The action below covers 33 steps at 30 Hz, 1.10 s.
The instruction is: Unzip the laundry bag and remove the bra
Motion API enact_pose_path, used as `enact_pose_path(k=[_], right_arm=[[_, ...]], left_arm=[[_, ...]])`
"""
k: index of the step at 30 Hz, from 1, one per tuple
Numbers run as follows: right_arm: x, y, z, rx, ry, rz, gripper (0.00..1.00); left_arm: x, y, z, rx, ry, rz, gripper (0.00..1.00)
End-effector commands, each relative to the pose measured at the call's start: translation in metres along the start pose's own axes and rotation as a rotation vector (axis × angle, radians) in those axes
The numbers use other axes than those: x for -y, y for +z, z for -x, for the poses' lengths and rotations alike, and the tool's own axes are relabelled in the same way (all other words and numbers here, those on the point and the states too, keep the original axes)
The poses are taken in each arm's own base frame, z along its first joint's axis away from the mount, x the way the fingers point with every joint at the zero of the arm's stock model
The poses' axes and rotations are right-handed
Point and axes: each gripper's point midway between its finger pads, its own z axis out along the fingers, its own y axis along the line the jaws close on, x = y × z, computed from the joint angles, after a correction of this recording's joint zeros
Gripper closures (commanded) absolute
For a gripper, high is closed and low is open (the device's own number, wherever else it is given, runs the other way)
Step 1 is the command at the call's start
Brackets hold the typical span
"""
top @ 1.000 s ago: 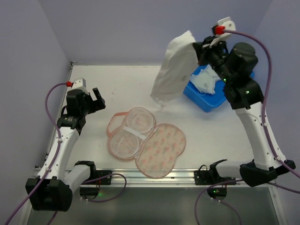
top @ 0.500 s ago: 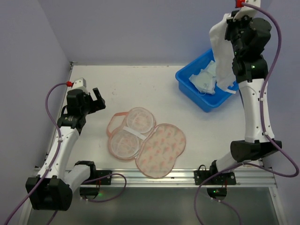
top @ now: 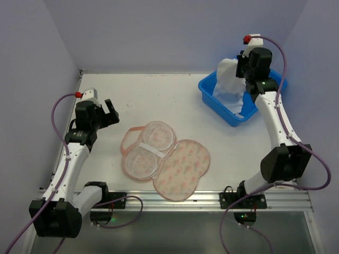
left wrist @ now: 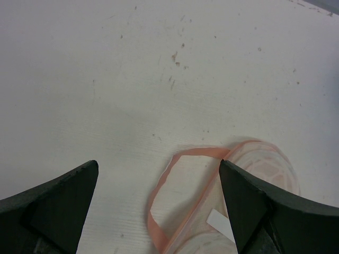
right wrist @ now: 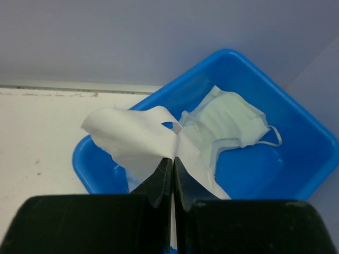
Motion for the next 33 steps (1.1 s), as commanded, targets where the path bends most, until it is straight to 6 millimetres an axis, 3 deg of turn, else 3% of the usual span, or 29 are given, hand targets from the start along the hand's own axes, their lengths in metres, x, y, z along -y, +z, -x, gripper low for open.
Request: enact_pose_path(k=[1, 5, 9, 12, 16, 23, 28, 30, 31, 33], right_arm=[[-0.009, -0.037, 0.044, 0.115, 0.144, 0.065, 1.00], [-0.011, -0.053, 0.043, 0.084, 0.230, 0.071, 1.00], [-0.003, -0.068, 0.060, 0.091, 0.283, 0.028, 1.00], [0.006, -0.073, 0.068, 0.088, 0.310, -0.018, 1.00], [0.003, -0.071, 0.068, 0.046, 0.336, -0.013, 1.00], [0.023, -0.031, 0.017, -0.092, 0.429, -0.095, 1.00], [0.051, 0.016, -0.026, -0.188, 0.466, -0.146, 1.00], [0.060, 0.030, -0.027, -0.184, 0.465, -0.164, 1.00], [0.068, 0.044, -0.041, -0.215, 0.468, -0.182, 1.00], [0.078, 0.054, -0.035, -0.199, 0.470, -0.199, 0.97]], left_arm=[[0.003, -0.002, 0.015, 0.056, 0.011, -0.023, 0.00], [0.004, -0.003, 0.017, 0.062, 0.011, -0.028, 0.00], [0.004, -0.003, 0.016, 0.061, 0.012, -0.028, 0.00], [0.003, -0.003, 0.016, 0.060, 0.012, -0.026, 0.00], [0.003, -0.003, 0.016, 0.061, 0.012, -0.021, 0.00], [0.001, 0.000, 0.013, 0.049, 0.014, -0.014, 0.00], [0.001, 0.001, 0.013, 0.045, 0.014, -0.013, 0.00], [0.001, 0.002, 0.011, 0.040, 0.014, -0.011, 0.00], [0.001, 0.002, 0.012, 0.042, 0.014, -0.010, 0.00], [0.000, 0.002, 0.012, 0.040, 0.014, -0.008, 0.00]])
